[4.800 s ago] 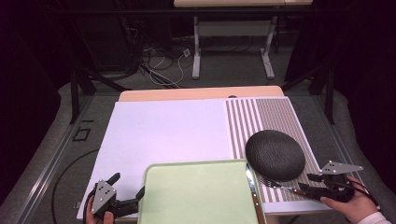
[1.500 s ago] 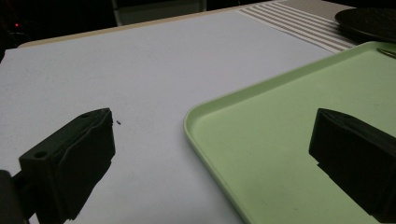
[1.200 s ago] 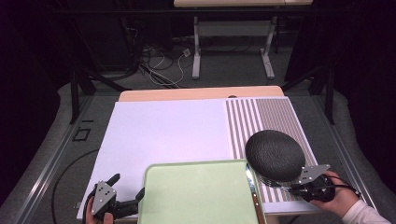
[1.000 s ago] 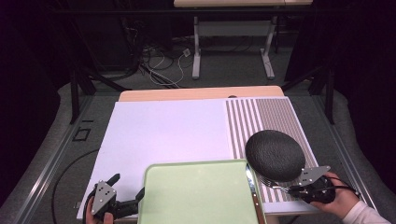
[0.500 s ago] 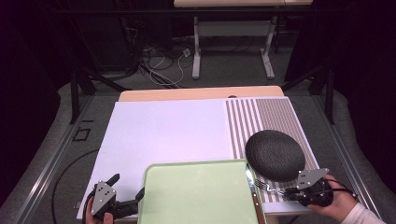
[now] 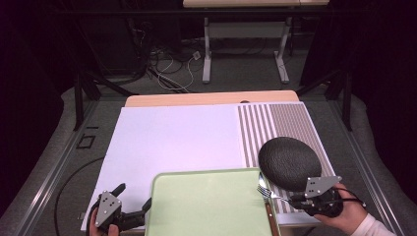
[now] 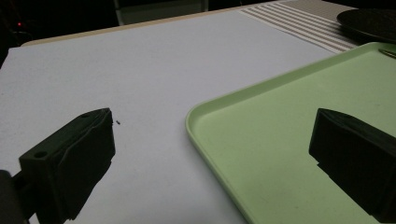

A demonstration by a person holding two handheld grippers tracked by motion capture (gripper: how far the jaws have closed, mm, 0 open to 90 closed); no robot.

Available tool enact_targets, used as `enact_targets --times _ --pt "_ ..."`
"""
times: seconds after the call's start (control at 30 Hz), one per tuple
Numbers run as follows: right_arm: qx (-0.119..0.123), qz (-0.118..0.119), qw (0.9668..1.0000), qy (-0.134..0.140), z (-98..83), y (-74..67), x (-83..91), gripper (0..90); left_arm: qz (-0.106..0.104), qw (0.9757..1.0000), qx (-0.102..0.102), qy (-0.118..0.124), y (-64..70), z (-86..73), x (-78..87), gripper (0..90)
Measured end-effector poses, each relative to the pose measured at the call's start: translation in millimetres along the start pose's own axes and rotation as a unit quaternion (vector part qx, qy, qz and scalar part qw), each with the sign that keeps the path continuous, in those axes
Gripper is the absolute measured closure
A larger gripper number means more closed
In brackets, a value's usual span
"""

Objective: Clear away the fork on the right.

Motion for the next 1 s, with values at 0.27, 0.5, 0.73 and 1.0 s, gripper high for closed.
enact_targets --times 0.27,0.5,0.73,1.0 --pt "-0.02 -0.016 0.9991 0.033 21.4 -5.8 -0.5 77.7 0.001 1.0 -0.001 -0.001 0.0 -0.1 0.4 0.5" --pt "-0.061 -0.026 0.997 0.041 31.5 -7.9 -11.0 77.7 0.0 1.0 -0.002 -0.001 -0.4 -0.3 0.7 0.5" --pt "-0.087 -0.027 0.9953 0.032 40.2 -10.9 -16.5 77.7 0.0 1.0 -0.003 -0.002 -0.1 -0.3 0.6 0.5" --pt "-0.152 -0.045 0.986 0.052 54.7 -17.0 -17.7 77.7 -0.001 1.0 -0.003 -0.002 0.0 -0.2 0.7 0.5"
Point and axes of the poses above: each handheld gripper's, and its own axes: x roughly backward along the jaws, z roughly out of its top, y roughly to its right, the point moved 2 cm from there along -x, roughly forward along the jaws, and after that the axes turned 4 degrees about -y, right-handed, at the moved point
